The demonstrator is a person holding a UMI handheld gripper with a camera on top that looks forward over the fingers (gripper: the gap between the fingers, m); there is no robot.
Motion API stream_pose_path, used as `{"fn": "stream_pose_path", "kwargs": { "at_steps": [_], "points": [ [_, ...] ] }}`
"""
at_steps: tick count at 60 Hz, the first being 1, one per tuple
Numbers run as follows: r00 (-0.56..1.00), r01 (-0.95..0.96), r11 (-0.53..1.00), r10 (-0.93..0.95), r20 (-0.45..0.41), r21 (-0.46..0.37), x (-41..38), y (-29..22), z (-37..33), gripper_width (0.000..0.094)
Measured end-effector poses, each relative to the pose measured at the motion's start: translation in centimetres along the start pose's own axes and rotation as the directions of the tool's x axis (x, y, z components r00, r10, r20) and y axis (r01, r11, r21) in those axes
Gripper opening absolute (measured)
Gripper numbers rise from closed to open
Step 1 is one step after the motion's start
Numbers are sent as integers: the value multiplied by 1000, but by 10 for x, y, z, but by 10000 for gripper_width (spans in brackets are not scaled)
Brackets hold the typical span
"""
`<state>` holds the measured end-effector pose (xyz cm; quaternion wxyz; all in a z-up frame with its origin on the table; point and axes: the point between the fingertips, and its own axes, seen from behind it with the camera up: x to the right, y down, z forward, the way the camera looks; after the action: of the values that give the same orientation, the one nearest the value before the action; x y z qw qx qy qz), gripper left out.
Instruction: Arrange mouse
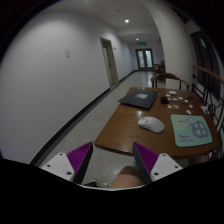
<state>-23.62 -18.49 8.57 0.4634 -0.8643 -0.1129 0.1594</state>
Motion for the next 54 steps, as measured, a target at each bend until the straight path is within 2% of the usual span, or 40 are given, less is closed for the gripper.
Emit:
{"fn": "stream_pose_path", "kwargs": {
  "at_steps": [9, 14, 19, 22, 33, 43, 54],
  "points": [
    [998, 36, 999, -34, -59, 25, 39, -3, 8, 811],
    [994, 79, 994, -74, -79, 69, 64, -10, 26, 813],
    [981, 117, 993, -113, -159, 13, 117, -3, 58, 808],
    [976, 121, 993, -119, -180, 2, 136, -3, 68, 801],
    [972, 117, 993, -118, -201, -19, 181, -13, 109, 802],
    [982, 102, 993, -109, -153, -52, 187, -19, 147, 806],
    [983, 102, 992, -111, -146, -68, 200, -30, 171, 816]
  ]
}}
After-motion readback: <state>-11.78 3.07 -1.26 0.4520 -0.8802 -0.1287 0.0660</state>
